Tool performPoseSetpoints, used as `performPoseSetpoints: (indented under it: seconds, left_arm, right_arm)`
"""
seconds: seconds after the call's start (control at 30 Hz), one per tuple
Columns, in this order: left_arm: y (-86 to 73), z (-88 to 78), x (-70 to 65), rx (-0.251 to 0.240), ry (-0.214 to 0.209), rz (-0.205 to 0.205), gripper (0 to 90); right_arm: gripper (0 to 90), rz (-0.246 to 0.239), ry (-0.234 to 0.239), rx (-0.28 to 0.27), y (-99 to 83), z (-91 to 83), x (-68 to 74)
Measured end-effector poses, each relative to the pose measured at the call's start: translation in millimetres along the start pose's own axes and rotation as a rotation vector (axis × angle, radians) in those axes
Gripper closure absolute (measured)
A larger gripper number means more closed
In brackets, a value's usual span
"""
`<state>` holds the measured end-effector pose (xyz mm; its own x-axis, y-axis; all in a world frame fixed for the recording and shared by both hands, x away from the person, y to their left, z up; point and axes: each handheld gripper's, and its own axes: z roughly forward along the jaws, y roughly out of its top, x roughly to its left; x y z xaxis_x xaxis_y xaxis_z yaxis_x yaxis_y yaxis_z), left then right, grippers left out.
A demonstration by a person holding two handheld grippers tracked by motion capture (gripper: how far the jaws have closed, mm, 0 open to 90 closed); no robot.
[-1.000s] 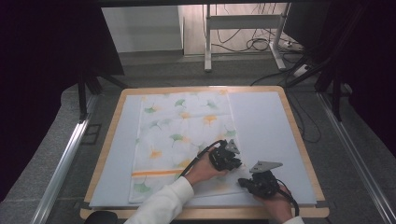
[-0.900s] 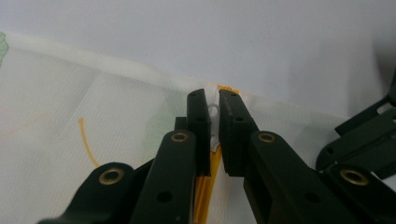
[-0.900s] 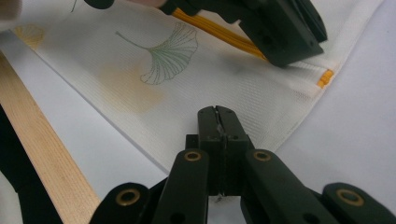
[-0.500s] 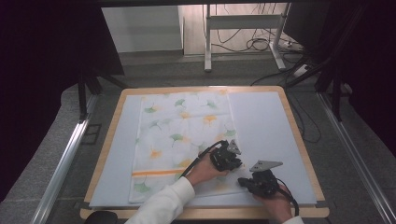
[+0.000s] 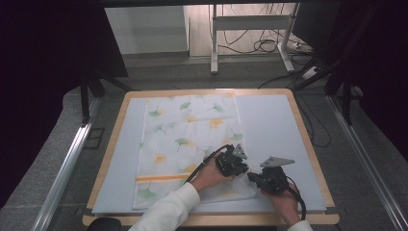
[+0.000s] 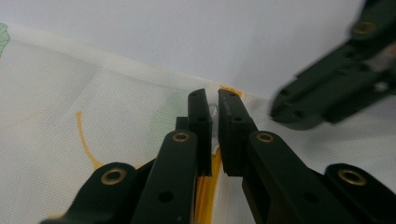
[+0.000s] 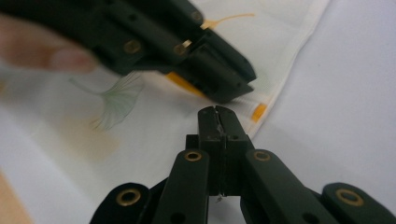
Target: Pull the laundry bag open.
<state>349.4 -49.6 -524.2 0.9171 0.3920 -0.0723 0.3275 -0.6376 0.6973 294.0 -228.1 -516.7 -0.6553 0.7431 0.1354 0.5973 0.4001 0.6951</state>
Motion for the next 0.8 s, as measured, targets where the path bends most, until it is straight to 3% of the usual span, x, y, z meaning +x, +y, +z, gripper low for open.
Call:
performPoseSetpoints:
  seconds: [0.13,0.27,0.43,0.67,0.8]
  left_arm:
    - [0.8,0.4,-0.9,0.003,0.006,0.007,85.4]
    - [1.6,0.3,-3.8,0.015,0.028,0.026,85.5]
    - [0.5,-1.1,-4.0,0.016,0.03,0.025,85.6]
    - [-0.8,-4.3,-4.1,0.034,0.044,0.035,85.6]
    - [-4.1,-7.2,-1.5,0.034,0.039,0.021,85.6]
  right_arm:
    - [89.6,-0.002,-0.032,0.038,0.8,7.8,-3.2]
    - [89.7,0.056,-0.03,0.039,-0.2,6.6,-6.0]
    - [89.8,0.075,-0.022,0.034,-1.0,6.9,-7.6]
    - [89.9,0.08,-0.017,0.039,-0.8,6.7,-8.2]
    - [89.9,0.08,-0.012,0.038,-0.8,6.8,-8.8]
